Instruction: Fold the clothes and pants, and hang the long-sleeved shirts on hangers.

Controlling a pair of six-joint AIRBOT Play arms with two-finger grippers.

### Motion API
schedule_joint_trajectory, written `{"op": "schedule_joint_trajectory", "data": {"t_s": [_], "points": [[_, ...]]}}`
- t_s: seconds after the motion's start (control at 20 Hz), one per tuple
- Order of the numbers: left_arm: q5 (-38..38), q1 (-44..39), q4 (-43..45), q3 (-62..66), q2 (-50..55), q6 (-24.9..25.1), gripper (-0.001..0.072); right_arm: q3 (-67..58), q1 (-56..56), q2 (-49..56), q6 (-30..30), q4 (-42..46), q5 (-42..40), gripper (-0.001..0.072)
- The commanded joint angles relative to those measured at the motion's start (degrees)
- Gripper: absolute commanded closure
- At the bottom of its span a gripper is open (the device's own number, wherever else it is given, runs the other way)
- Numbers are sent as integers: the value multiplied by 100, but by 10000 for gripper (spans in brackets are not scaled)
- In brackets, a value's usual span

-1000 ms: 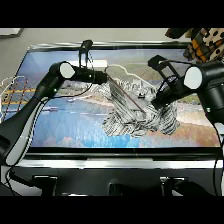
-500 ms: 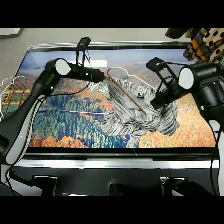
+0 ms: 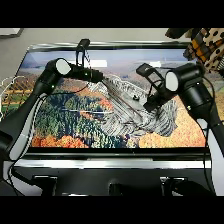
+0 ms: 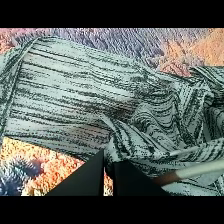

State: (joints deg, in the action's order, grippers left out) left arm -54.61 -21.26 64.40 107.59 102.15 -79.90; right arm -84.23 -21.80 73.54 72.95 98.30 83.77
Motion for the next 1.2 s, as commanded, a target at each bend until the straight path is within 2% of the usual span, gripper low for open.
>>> {"op": "schedule_joint_trajectory", "data": {"t_s": [0.0, 0.15, 0.65, 0.8, 0.85, 1.05, 1.15], "points": [[-166, 94, -35, 17, 20, 7, 676, 2, -131, 111, 212, 496, 63, 678], [-603, 184, -195, 249, 15, 153, 677, 2, -131, 142, 302, 772, 66, 678], [-2472, 125, -555, 748, 20, 146, 676, 2, -131, 293, 428, 1226, 83, 678], [-2708, 90, -782, 748, 20, -11, 676, 2, -131, 293, 428, 1246, 101, 678], [-2704, 94, -981, 748, 15, -155, 675, 2, -131, 293, 424, 1252, 96, 678], [-2623, 149, -2083, 750, 9, -173, 676, 2, -131, 293, 424, 1257, 96, 678], [-2452, 166, -2291, 750, 7, -197, 676, 2, -131, 293, 426, 1250, 90, 678]]}}
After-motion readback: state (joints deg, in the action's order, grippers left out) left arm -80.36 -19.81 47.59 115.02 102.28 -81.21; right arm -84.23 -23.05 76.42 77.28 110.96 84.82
